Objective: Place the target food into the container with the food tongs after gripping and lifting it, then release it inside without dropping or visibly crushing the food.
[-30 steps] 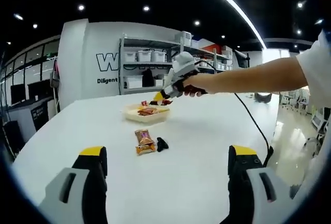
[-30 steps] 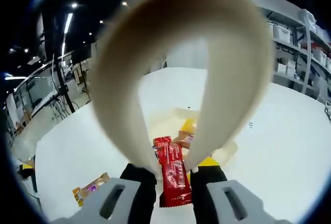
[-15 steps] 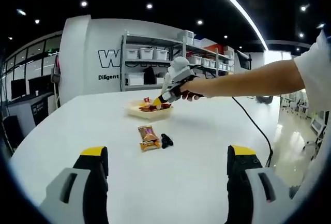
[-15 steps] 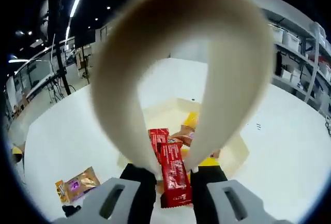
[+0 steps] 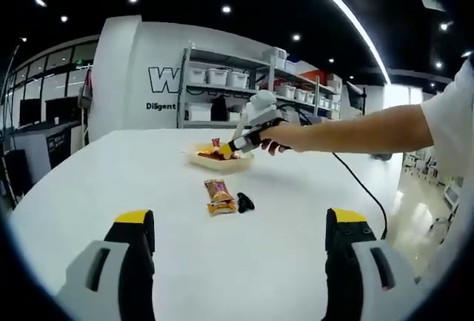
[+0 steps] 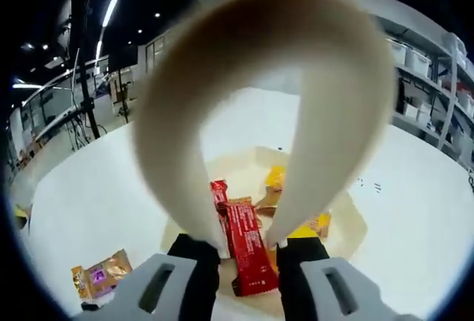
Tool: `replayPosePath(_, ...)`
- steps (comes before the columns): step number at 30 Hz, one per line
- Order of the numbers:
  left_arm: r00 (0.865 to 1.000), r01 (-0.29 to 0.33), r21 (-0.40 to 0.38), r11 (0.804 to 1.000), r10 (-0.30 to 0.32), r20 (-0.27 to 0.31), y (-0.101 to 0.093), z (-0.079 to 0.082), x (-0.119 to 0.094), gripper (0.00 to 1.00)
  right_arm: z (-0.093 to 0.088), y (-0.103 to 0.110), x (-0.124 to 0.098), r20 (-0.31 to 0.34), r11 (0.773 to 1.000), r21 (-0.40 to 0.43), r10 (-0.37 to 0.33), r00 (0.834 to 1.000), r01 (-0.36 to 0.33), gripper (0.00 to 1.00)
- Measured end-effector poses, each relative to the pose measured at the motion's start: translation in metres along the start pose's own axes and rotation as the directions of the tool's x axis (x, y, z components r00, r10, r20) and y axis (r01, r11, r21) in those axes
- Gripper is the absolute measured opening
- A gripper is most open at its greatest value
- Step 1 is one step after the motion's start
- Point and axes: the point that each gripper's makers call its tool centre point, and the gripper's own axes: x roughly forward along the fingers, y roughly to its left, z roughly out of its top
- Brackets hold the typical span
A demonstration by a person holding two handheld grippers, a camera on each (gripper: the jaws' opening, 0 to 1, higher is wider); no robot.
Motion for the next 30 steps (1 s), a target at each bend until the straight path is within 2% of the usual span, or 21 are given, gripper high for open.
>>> replayPosePath(3,1.000,0.002,0.005,1.000,-0.002,0.009,-0.001,0.004,-0.002,0.94,0.007,-0.001,-0.003,0.021,0.999,0.035,0.004,1.000,-0.005,0.24)
replayPosePath(13,1.000,0.020,-0.003,1.000,-0.020,0.015,-0.012,0.005,-0.007,0.94,0.020,0.016,-0.033,0.054,1.000,0.006,0.030,0.998,-0.030,0.24)
replayPosePath(17,0.999,0.037,-0.009,0.999,-0.037,0.012,-0.019,0.005,-0.006,0.95,0.024,0.031,-0.046,0.087,0.991,0.103,0.078,0.993,-0.087,0.24)
replayPosePath(19,0.999,0.040,-0.003,0.999,-0.040,0.009,-0.022,0.005,-0.007,0.95,0.020,0.041,-0.056,0.088,0.986,0.121,0.104,0.991,-0.114,0.24)
replayPosePath(23,0.999,0.052,-0.002,0.999,-0.052,0.008,-0.031,0.006,-0.010,0.97,0.015,0.047,-0.065,0.084,0.989,0.095,0.106,0.991,-0.114,0.24)
replayPosePath(27,0.999,0.054,0.001,0.999,-0.054,0.004,-0.036,0.004,-0.014,0.98,0.011,0.056,-0.074,0.095,0.973,0.168,0.143,0.985,-0.157,0.24)
replayPosePath(30,0.998,0.065,0.000,0.998,-0.065,-0.006,-0.041,0.001,-0.015,0.98,0.007,0.060,-0.081,0.097,0.973,0.164,0.145,0.985,-0.160,0.24)
